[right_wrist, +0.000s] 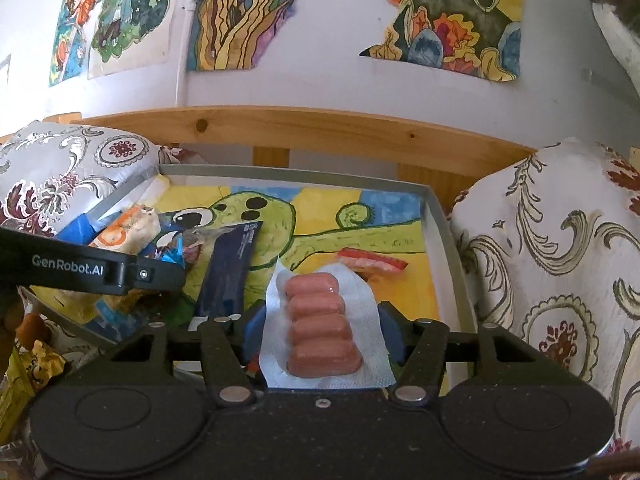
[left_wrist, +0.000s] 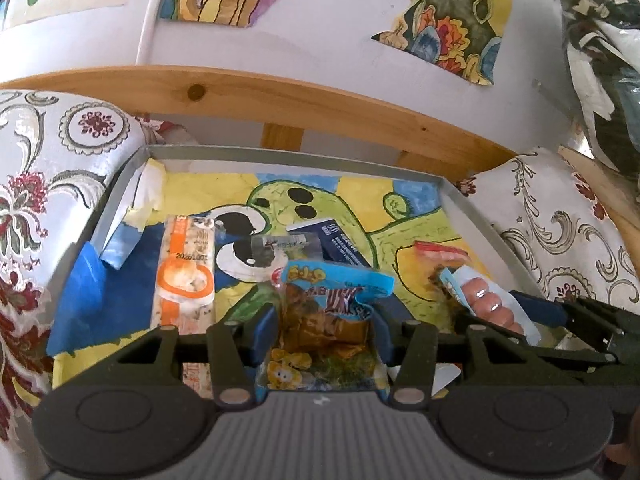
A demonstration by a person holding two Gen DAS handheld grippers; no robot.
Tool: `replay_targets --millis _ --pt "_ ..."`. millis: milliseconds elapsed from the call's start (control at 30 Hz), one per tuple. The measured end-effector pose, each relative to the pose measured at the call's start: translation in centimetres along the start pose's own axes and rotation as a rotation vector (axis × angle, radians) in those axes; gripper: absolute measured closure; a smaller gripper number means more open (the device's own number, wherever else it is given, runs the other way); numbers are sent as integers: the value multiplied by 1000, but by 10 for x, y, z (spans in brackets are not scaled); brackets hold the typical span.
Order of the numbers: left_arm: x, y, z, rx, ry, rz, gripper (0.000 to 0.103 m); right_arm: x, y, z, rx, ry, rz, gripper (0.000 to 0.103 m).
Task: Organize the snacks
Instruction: 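Lower the sausage pack into the tray with the right tool while the left tool lowers the snack bag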
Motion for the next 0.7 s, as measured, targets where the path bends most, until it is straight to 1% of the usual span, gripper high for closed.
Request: replay_targets --millis 233,300,467,633,700 --pt "1 -5 0 -44 -4 3 37 -2 2 1 8 -7 -6 36" --pt "1 -6 0 -53 -4 1 30 -4 3 0 1 -6 -5 33" --pt "-6 -5 -5 -68 30 1 21 -11 6 -5 -2 10 -3 25" --pt "-18 0 -14 -59 69 -11 16 -23 10 -15 -12 43 9 18" --pt "-25 1 -17 -61 87 -21 11 -29 11 -19 -14 57 13 15"
Point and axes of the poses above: each gripper's, at about its wrist camera, not at the fingertips, and x roughly the way its jaws point, y to its right, z to its underside, the point moved 6 cm from there along x, roughly the way its jaws point, and after that the axes turned 10 degrees about y, right-handed, at the moved point
